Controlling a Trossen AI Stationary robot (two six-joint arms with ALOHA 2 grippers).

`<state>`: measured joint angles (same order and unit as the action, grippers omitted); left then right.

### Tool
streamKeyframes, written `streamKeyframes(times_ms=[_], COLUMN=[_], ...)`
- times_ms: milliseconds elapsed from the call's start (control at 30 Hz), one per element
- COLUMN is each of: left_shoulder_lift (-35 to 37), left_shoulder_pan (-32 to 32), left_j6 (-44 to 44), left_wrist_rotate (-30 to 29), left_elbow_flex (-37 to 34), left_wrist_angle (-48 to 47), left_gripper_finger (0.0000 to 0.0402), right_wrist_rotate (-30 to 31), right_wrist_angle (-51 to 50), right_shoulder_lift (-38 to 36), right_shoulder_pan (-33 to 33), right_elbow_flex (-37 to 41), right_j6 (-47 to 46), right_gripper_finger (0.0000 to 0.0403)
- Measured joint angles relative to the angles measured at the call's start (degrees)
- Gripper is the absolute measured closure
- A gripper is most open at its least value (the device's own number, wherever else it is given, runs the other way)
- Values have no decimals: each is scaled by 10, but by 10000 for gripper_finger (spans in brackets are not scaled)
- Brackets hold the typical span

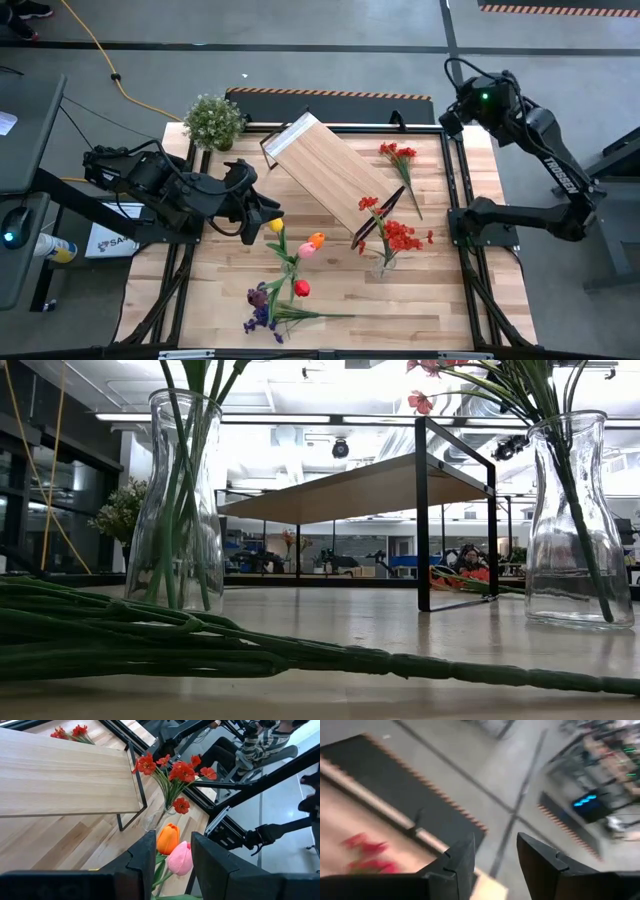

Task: Pick and place flowers into a vace then onto a shelf
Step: Put the orange flowers into the right transparent vase

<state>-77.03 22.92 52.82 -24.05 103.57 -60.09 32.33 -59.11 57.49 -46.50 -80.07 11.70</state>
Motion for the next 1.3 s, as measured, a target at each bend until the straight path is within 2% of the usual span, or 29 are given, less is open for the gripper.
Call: streamKeyframes(times_ms=[333, 467, 667, 767, 933, 1300], left_shoulder_lift=[0, 0, 0, 0, 0, 0], left_shoulder_pan=[0, 0, 0, 0, 0, 0], left_j6=[0, 0, 0, 0, 0, 0], left_wrist_rotate=[0, 0, 1, 2, 12, 12], left_elbow_flex=[0, 0, 0, 0, 0, 0], left_wrist_angle=[0, 0, 0, 0, 0, -1], left_gripper_finger=[245, 245, 245, 245, 245, 245], right_wrist_rotate=[-162, -192, -316, -349, -393, -430], right_wrist_angle=[-122, -132, -149, -151, -147, -57], right_shoulder_lift=[26, 41, 66, 78, 84, 84], right_shoulder_pan=[-38, -46, -66, -78, -97, -101], right_elbow_flex=[0, 0, 0, 5, 68, 244], right_j6=[-77, -91, -104, -104, -103, -119], right_gripper_finger=[265, 265, 265, 265, 265, 265])
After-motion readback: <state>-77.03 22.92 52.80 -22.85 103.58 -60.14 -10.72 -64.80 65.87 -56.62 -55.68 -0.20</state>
